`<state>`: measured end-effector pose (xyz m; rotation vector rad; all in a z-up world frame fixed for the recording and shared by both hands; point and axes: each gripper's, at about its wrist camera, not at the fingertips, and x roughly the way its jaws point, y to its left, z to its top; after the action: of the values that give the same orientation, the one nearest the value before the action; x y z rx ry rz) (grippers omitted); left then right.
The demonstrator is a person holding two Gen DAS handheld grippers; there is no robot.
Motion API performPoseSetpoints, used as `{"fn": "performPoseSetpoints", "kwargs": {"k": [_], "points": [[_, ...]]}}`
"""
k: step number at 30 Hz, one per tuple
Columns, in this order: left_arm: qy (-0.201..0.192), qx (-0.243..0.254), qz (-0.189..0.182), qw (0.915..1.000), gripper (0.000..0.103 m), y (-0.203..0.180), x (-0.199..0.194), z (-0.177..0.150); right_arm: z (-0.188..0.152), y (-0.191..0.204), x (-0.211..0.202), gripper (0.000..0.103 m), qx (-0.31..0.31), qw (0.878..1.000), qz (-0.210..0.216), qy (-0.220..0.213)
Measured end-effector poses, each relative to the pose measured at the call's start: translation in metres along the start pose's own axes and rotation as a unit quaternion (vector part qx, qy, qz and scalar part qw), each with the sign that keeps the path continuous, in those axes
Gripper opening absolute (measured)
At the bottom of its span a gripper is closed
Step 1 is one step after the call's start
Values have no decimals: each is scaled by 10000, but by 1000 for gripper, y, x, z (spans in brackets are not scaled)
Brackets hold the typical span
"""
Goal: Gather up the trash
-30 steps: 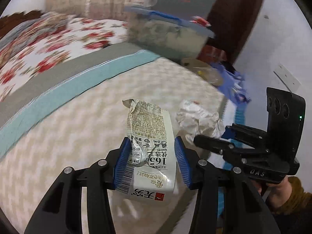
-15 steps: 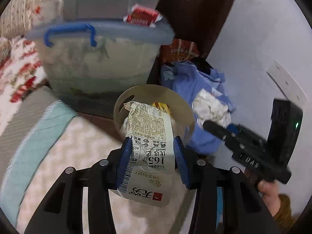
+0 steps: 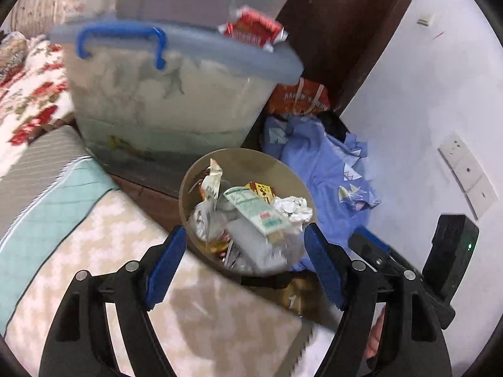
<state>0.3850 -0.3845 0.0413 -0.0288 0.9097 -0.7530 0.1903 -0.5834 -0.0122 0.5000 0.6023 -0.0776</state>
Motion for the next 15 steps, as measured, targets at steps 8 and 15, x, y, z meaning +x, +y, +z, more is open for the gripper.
{"fn": "performPoseSetpoints", "kwargs": {"k": [8,15], "points": [[-699,454,482,9954,84,-16,-116,-86,-97,69,-90,94,325,9985,210,-388],[-1306,761,952,9839,94,-27,-217,-150,-152,155,-155,99,-300,9984,256,-400]]}}
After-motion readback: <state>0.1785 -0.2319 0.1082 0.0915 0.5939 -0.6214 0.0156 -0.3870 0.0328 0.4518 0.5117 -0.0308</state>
